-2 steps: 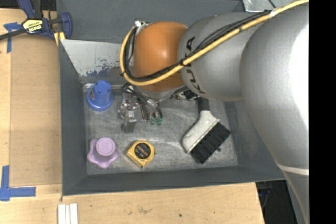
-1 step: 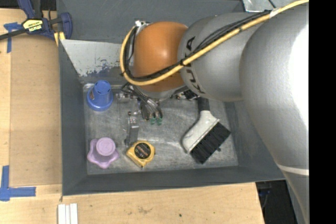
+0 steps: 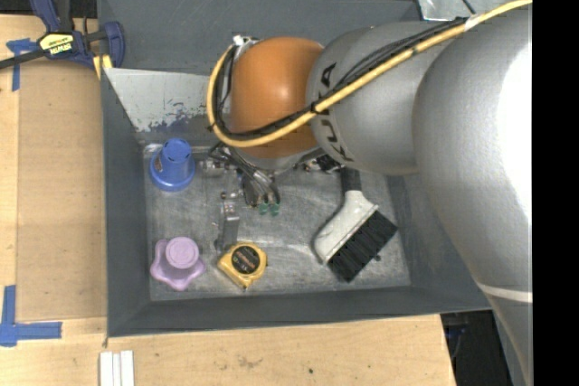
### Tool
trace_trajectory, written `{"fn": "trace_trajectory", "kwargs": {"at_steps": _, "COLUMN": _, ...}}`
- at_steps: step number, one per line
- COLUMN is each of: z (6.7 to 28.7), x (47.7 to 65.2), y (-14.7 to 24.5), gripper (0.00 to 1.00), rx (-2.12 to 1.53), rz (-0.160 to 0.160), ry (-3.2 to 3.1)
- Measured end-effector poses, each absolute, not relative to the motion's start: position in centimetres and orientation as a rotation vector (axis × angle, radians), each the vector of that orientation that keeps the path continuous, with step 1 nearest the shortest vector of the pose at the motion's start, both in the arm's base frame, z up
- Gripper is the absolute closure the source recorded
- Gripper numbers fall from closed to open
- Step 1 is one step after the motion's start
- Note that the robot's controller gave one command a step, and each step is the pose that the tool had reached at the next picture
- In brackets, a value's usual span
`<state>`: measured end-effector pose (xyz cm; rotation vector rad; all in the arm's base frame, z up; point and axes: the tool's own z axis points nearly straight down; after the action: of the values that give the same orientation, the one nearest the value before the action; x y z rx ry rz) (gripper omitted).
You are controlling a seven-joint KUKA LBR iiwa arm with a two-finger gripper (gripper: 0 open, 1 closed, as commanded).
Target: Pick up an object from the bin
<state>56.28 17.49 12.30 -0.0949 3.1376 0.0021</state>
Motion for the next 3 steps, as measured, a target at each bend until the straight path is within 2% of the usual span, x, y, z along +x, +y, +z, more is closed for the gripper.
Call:
{"fn": "trace_trajectory", "kwargs": {"at_steps": 1, "z": 10.2, "x": 55.2, "y": 17.1, "gripper": 0.00, "rx": -0.182, "rz": 0.000, "ry": 3.133}}
{"fn": "trace_trajectory", "kwargs": {"at_steps": 2, "z": 8.2, "x": 51.2, "y": 17.3, "gripper": 0.00, "rx": -0.486, "rz": 0.001, "ry": 3.101}}
{"fn": "trace_trajectory", "kwargs": {"at_steps": 3, "z": 7.9, "x": 50.3, "y": 17.5, "gripper": 0.00, "rx": -0.552, "rz": -0.001, "ry": 3.093}}
